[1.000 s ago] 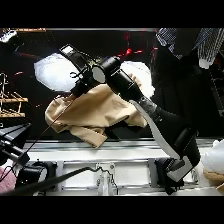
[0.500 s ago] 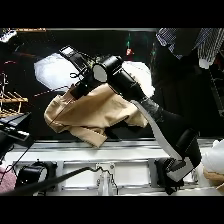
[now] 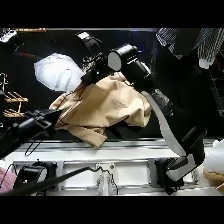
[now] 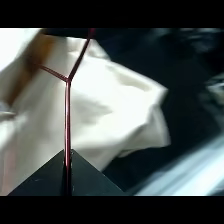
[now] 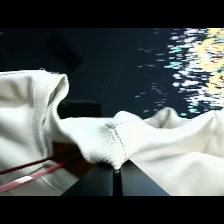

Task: Fold the clothes and pants, and hang the long-sleeved shirts on hangers.

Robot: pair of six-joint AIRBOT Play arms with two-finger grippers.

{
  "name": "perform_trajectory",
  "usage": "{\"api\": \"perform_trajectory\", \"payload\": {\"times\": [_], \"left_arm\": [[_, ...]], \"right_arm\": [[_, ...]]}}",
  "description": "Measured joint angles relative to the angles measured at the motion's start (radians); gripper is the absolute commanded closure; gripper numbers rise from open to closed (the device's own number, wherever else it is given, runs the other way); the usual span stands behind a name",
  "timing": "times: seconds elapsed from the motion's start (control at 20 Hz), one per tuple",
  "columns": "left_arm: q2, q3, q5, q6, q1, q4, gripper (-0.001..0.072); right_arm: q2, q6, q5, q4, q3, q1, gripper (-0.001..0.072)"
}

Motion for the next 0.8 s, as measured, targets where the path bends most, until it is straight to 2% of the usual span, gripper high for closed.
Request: {"api": "perform_trajectory", "payload": {"times": [0.25, 0.45, 0.6, 0.8], "left_arm": [[-0.300, -0.006, 0.012, 0.332, 0.065, -0.494, 0.0696], [-0.523, -0.008, -0.107, 0.557, 0.206, -0.840, 0.0696], [-0.661, -0.006, -0.200, 0.655, 0.291, -1.040, 0.0696], [-0.835, -0.007, -0.388, 0.705, 0.341, -1.131, 0.0695]], "right_arm": [[0.000, -0.014, -0.003, 0.011, 0.000, -0.031, 0.0682], [0.000, -0.024, -0.026, 0.005, 0.001, -0.037, 0.0682], [-0.001, -0.030, -0.032, 0.004, 0.000, -0.036, 0.0682], [-0.001, -0.030, -0.114, -0.058, 0.000, -0.045, 0.0682]]}}
